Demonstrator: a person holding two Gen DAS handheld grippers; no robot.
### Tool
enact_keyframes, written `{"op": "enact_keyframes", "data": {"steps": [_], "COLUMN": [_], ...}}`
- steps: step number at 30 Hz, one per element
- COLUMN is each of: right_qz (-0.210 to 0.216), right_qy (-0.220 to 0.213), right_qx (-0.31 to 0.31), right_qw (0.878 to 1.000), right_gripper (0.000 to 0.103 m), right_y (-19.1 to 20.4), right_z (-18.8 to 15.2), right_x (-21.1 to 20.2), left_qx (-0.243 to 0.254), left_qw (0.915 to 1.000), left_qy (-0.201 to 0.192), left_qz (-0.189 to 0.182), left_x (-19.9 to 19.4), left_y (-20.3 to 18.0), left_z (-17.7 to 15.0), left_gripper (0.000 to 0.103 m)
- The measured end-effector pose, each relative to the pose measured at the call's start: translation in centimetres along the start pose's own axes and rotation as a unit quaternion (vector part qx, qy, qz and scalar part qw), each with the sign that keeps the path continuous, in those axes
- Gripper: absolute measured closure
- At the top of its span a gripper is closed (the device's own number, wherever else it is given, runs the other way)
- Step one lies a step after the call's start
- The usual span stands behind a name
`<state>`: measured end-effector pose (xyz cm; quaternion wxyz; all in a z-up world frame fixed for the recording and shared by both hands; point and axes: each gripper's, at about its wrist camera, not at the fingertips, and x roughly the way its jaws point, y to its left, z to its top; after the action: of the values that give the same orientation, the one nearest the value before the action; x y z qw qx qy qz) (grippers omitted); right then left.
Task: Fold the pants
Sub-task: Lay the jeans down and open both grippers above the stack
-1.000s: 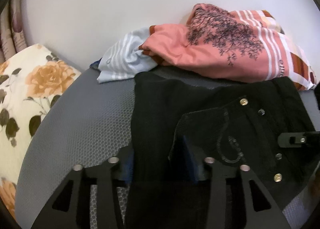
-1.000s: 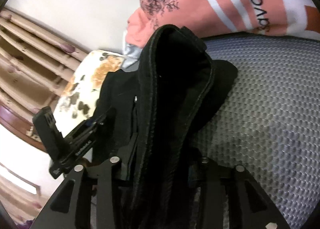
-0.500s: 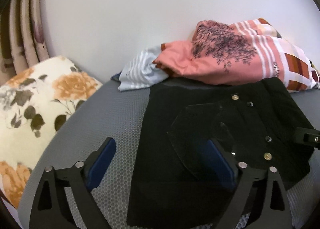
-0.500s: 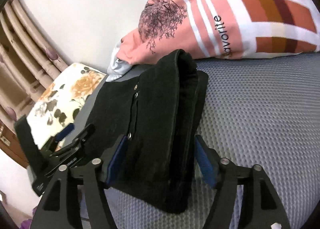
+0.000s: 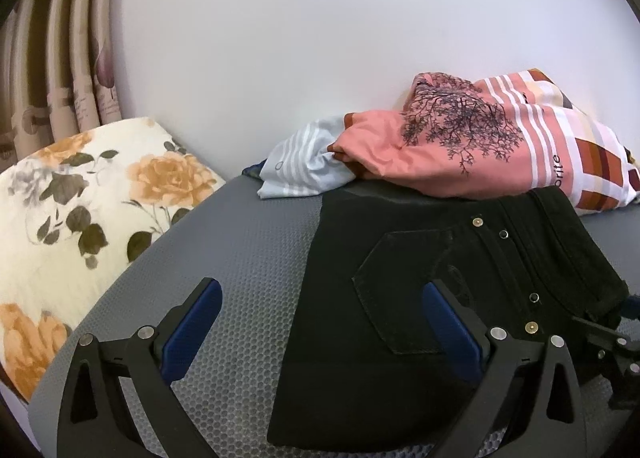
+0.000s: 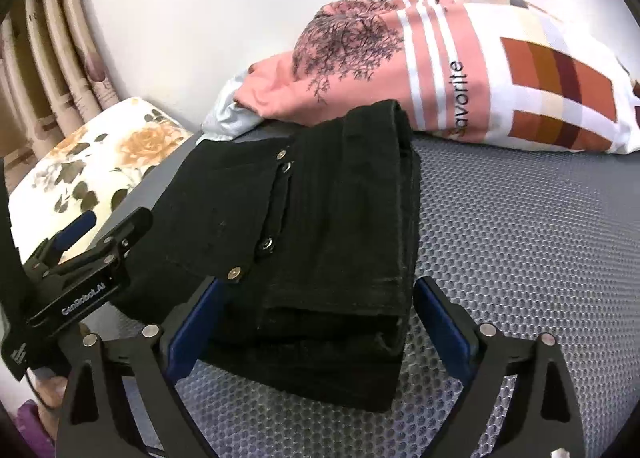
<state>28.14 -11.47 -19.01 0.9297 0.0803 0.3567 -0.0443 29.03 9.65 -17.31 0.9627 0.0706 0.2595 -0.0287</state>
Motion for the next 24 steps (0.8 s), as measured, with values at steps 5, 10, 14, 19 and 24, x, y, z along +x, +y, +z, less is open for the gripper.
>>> {"op": "enact_keyframes", "data": {"steps": [5, 10, 14, 19, 24], "right_qz": [-0.018, -0.027, -0.028, -0.027, -0.028], "right_qy": [-0.007, -0.007, -0.004, 0.001, 0.004], "right_qx": [-0.006, -0.017, -0.018, -0.020, -0.021], "right_qw": [1.000, 0.999, 0.999, 0.999, 0.999], "right_gripper": [0.007, 0.004, 0.003, 0.002, 0.002], "right_y": [0.29, 0.70, 0.77, 0.82, 0.90], "right_z": [-0.03, -0.03, -0.07, -0.07, -0.15], "right_x": [-0.04, -0.02, 0.03, 0.18, 0.21], "left_qx": [0.005, 0.008, 0.010, 0.010, 0.011], "left_qw": [1.0000, 1.0000, 0.9999, 0.9999, 0.9999], "left_qy": [-0.002, -0.003, -0.005, -0.005, -0.006], "left_qz": [0.001, 0.002, 0.003, 0.003, 0.003], "left_x": [-0.09, -0.09, -0.21, -0.23, -0.26], "left_y": [-0.31, -0.29, -0.32, -0.35, -0.30], "left_z": [-0.02, -0.04, -0.01, -0.01, 0.00], "left_gripper": [0.003, 0.003, 0.003, 0.003, 0.002]}}
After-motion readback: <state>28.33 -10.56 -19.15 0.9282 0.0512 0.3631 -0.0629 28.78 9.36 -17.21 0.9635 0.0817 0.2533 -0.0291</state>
